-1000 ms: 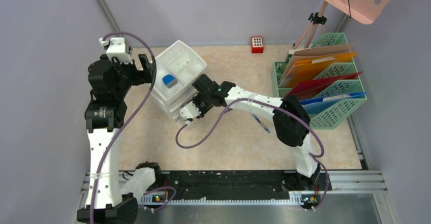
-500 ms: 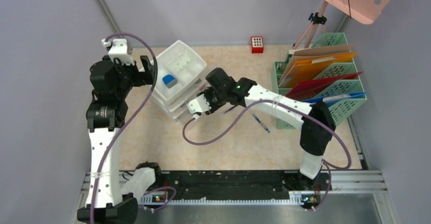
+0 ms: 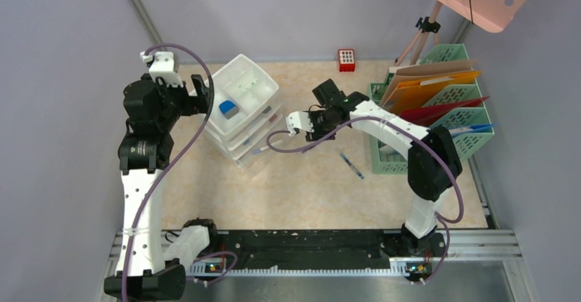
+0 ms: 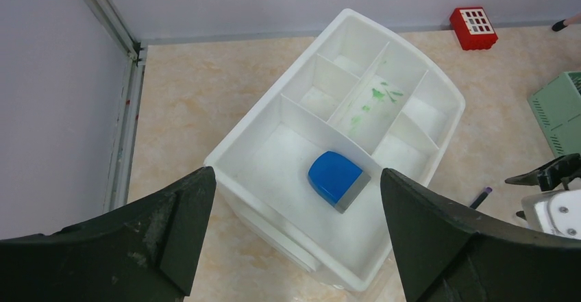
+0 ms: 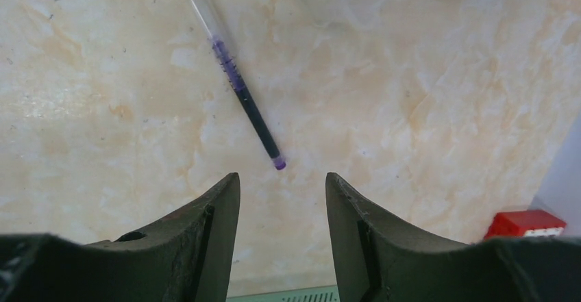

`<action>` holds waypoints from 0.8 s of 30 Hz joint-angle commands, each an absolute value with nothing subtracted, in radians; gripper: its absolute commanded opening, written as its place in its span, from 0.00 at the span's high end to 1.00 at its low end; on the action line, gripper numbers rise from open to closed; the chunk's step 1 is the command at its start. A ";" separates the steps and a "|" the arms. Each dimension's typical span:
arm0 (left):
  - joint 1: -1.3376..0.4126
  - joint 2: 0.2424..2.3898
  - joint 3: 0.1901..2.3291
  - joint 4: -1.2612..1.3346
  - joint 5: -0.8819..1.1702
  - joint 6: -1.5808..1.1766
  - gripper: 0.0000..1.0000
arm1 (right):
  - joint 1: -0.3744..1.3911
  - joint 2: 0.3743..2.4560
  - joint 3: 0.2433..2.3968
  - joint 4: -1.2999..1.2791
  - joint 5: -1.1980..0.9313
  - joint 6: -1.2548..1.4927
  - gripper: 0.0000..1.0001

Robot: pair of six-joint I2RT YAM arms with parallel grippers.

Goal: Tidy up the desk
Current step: Pick up the stationery from the center of the board.

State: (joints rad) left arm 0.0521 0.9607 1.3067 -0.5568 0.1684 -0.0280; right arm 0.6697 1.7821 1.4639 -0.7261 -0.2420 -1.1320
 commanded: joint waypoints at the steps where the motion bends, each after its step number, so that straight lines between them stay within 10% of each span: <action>1: 0.058 0.967 1.309 -0.499 0.181 -0.025 0.05 | 0.658 1.860 1.480 -0.738 -0.304 -1.145 0.51; 24: 0.062 0.969 1.306 -0.498 0.174 -0.011 0.05 | 0.635 2.089 1.582 -0.811 -0.314 -1.229 0.70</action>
